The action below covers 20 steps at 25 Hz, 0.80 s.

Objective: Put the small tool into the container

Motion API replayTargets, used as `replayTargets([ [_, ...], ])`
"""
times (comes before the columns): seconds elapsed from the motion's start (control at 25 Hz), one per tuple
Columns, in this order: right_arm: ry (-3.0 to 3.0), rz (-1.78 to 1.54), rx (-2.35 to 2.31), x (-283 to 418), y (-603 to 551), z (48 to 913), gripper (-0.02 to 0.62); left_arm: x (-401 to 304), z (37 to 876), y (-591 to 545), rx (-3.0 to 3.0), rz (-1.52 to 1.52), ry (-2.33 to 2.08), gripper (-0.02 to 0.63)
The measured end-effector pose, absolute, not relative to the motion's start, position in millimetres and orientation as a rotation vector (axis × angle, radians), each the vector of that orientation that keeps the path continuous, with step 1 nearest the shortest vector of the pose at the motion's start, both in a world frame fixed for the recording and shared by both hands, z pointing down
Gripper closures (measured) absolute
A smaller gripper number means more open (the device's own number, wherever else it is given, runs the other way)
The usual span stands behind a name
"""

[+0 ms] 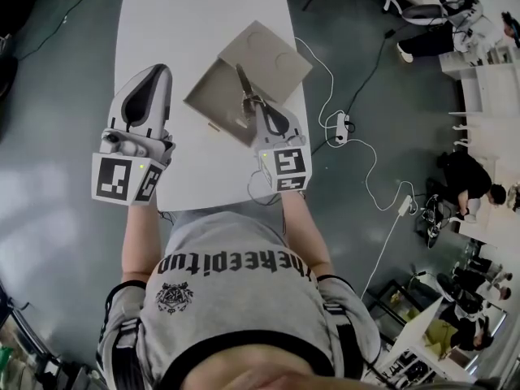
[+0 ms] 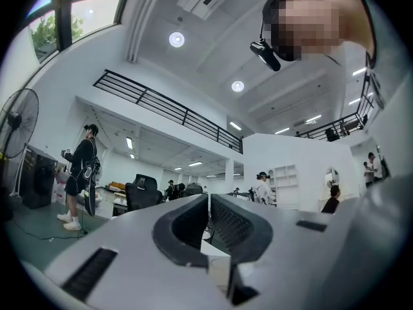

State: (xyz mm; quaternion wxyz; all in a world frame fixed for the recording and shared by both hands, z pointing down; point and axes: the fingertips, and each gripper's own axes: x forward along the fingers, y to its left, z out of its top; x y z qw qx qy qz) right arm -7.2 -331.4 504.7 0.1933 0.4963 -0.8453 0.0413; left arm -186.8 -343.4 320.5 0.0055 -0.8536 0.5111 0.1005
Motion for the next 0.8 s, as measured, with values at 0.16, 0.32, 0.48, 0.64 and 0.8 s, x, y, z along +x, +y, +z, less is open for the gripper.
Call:
replayTargets([
  [0.16,-2.309,0.107,1.327,-15.1,-340.2,528.0,0.594,-193.5,327.2,-350.8,-2.679,0.317,1.612,0.592],
  [0.32,-2.247,0.113,1.259,-20.5,-347.4,550.9,0.594,-201.0,331.6,-357.5,-2.68,0.309,1.629,0.592],
  [0.48,-2.194,0.113,1.198,-24.1,-355.6,576.3,0.594,-207.4,340.8,-363.3,-2.675,0.301,1.648,0.592],
  [0.64,-2.111,0.114,1.145,-25.0,-360.9,595.3,0.594,-215.9,345.1,-368.2,-2.673,0.291,1.67,0.592],
  [0.8,-2.053,0.113,1.116,-25.7,-362.8,604.9,0.594,-219.8,343.6,-371.2,-2.677,0.276,1.683,0.592],
])
